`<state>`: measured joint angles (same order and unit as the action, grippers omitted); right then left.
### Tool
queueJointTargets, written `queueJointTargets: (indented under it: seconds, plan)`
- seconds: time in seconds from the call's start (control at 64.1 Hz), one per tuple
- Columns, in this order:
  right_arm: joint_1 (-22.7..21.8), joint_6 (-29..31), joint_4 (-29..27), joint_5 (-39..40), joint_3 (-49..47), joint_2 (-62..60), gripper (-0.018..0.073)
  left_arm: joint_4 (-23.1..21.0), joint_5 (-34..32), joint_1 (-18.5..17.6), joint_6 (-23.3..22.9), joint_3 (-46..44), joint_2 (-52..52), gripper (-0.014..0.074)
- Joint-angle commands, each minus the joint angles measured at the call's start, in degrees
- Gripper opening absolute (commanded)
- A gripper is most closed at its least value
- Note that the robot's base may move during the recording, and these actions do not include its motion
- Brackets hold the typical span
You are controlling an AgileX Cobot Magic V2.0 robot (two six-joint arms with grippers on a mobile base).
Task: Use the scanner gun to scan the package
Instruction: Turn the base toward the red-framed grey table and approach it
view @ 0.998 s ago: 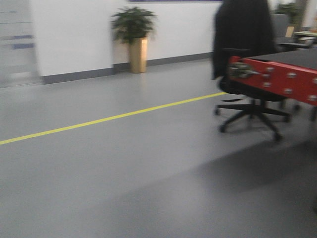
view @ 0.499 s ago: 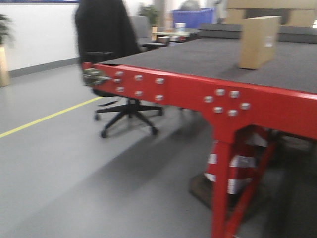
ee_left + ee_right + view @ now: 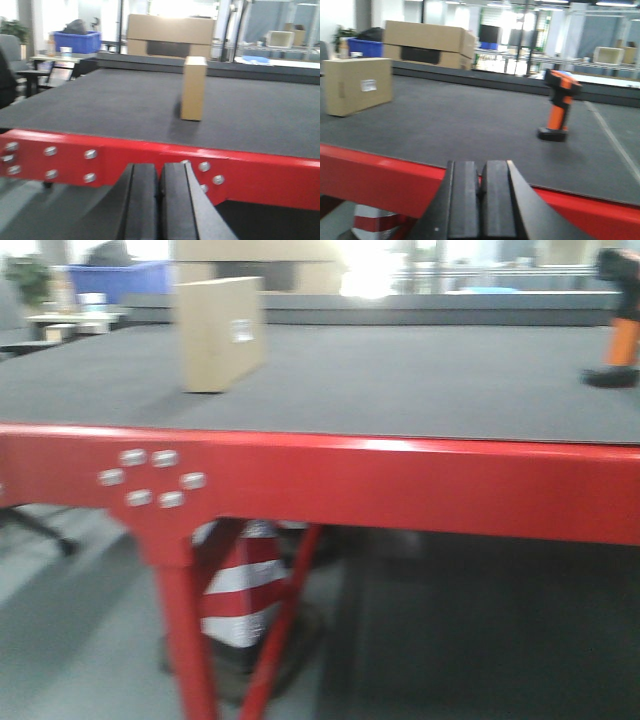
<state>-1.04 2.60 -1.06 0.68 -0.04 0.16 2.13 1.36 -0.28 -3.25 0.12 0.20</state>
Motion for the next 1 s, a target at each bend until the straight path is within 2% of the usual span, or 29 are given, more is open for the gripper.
queueJointTargets:
  seconds: [0.0,0.982]
  plan:
    - [0.05,0.09,0.29,1.02,0.04,-0.16,-0.0169,-0.01,-0.97,-0.28,-0.25,-0.12,-0.20,-0.0111]
    - [0.05,0.09,0.29,1.02,0.04,-0.16,-0.0169,-0.01,-0.97,-0.28,-0.25,-0.12,-0.20,-0.0111]
